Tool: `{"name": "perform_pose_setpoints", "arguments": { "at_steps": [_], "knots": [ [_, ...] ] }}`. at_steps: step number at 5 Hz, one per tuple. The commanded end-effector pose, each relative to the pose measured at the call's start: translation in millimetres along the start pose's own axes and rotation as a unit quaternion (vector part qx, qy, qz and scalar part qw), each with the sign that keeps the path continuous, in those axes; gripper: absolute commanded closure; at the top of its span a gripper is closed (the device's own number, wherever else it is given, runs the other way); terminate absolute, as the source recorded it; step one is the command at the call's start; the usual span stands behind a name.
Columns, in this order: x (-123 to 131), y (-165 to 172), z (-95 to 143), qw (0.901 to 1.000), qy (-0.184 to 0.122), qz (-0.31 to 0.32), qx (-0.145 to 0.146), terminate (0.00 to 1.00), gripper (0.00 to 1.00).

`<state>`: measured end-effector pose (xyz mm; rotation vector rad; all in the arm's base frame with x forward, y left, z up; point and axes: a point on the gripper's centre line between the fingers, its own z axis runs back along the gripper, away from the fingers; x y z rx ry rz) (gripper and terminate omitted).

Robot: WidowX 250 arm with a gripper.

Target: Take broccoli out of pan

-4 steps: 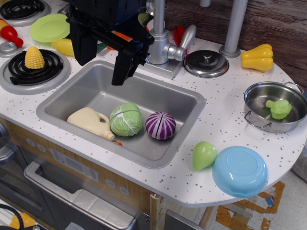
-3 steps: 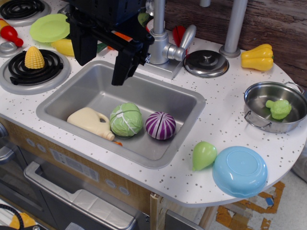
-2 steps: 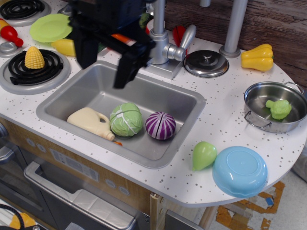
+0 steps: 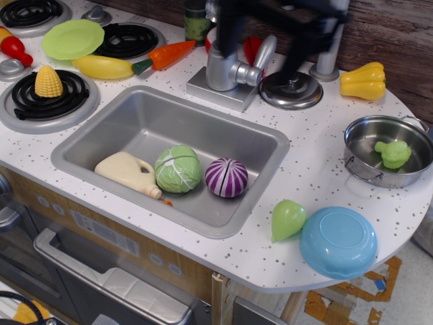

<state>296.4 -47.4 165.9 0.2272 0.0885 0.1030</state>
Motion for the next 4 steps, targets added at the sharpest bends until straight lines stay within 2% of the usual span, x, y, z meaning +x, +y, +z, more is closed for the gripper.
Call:
{"name": "perform_pose_setpoints", "arguments": {
  "at_steps": [1,2,4],
  "knots": [
    [29.5,-45.8,2.7,0.9973,-0.062,0.019,-0.034,0.0,0.0],
    [47.2,-72.7,-7.9,0.995,-0.084,0.009,-0.055,0.0,0.0],
    [75.6,-105.9,-18.7,0.989,-0.122,0.004,-0.084,0.0,0.0]
  ]
}}
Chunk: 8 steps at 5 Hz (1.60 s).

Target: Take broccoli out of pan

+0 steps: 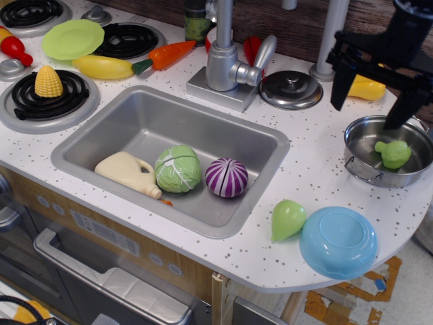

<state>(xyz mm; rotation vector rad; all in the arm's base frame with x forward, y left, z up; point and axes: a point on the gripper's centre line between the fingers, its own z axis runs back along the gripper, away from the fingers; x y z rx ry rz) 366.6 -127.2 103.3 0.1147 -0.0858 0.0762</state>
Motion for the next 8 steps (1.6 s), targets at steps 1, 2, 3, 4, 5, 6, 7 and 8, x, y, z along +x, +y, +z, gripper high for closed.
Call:
{"name": "perform_pose_setpoints", "arguments": {
  "at_steps": [1,2,3,4,5,6,7,8],
  "knots": [
    [25.7,-16.7,11.0,0.9978,-0.058,0.0,-0.033,0.0,0.0],
    [36.9,-20.2,4.5,0.9953,-0.082,0.002,-0.052,0.0,0.0],
    [46.8,-27.0,-7.0,0.9907,-0.12,0.009,-0.064,0.0,0.0],
    [56.0,-30.0,-19.7,0.9894,-0.121,0.0,-0.08,0.0,0.0],
    [64.4,-28.6,-35.4,0.9831,-0.158,0.008,-0.093,0.0,0.0],
    [69.9,-26.8,-48.5,0.9761,-0.19,0.018,-0.103,0.0,0.0],
    [72.5,-27.4,-55.6,0.9721,-0.206,0.031,-0.109,0.0,0.0],
    [71.2,-29.8,-62.5,0.9677,-0.225,0.044,-0.105,0.0,0.0]
  ]
}}
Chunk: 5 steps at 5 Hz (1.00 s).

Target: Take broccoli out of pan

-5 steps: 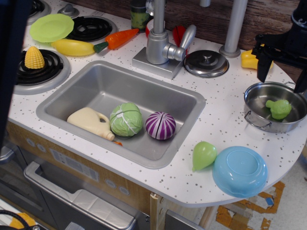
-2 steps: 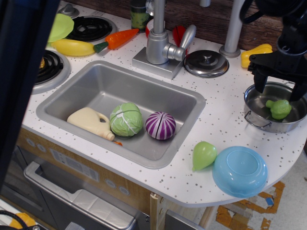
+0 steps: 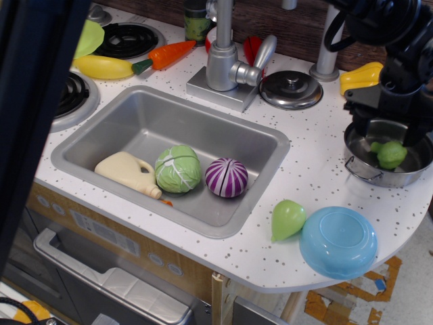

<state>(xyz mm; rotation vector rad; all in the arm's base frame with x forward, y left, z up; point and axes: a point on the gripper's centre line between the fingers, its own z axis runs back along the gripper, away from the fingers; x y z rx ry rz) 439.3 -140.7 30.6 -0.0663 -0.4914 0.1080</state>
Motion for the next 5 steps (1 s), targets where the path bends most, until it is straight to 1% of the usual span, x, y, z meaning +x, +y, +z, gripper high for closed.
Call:
{"name": "perform_pose_setpoints", "arguments": {
  "at_steps": [1,2,3,4,5],
  "knots": [
    [3.5,-8.5,8.7,0.9993,-0.028,0.021,-0.01,0.0,0.0],
    [-5.9,-9.0,11.1,0.9986,-0.031,0.043,-0.01,0.0,0.0],
    [-5.2,-8.3,14.8,0.9991,-0.014,0.04,-0.008,0.0,0.0],
    [-7.3,-7.7,13.4,0.9986,-0.005,0.052,-0.011,0.0,0.0],
    [-6.5,-7.8,13.3,0.9985,-0.004,0.054,-0.013,0.0,1.0]
  ]
}}
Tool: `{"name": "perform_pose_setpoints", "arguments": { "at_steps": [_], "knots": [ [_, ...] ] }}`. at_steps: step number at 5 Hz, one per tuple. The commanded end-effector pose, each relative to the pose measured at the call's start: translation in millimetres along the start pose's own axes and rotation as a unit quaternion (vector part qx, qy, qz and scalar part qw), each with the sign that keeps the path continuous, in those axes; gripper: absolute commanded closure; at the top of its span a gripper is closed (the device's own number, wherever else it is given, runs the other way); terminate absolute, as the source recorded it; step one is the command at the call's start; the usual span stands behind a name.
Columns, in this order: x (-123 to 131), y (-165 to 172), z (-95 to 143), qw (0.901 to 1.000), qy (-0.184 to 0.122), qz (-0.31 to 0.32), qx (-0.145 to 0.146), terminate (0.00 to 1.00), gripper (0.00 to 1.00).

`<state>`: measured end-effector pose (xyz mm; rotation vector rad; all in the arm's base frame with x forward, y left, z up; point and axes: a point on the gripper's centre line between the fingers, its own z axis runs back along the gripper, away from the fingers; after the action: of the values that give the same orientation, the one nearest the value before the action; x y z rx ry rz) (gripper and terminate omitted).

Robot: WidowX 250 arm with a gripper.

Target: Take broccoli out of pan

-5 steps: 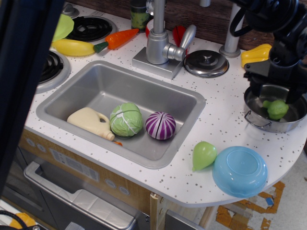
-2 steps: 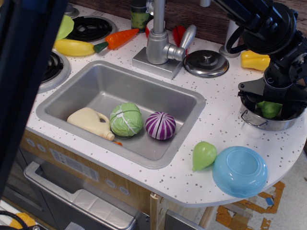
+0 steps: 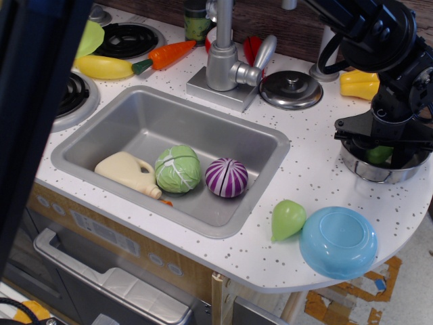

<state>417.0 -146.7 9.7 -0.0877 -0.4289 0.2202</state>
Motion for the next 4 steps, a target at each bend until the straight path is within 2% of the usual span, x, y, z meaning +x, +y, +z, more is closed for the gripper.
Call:
{"name": "perform_pose_setpoints", "arguments": {
  "at_steps": [1,2,3,4],
  "knots": [
    [28.0,-11.0,31.9,0.9993,-0.028,-0.023,-0.008,0.0,1.0],
    [39.0,-10.5,45.7,0.9989,-0.017,-0.043,-0.009,0.0,1.0],
    [46.1,-11.0,56.2,0.9986,-0.021,-0.048,-0.005,0.0,1.0],
    [51.9,17.6,90.1,0.998,-0.005,-0.045,0.043,0.0,1.0]
  ]
}}
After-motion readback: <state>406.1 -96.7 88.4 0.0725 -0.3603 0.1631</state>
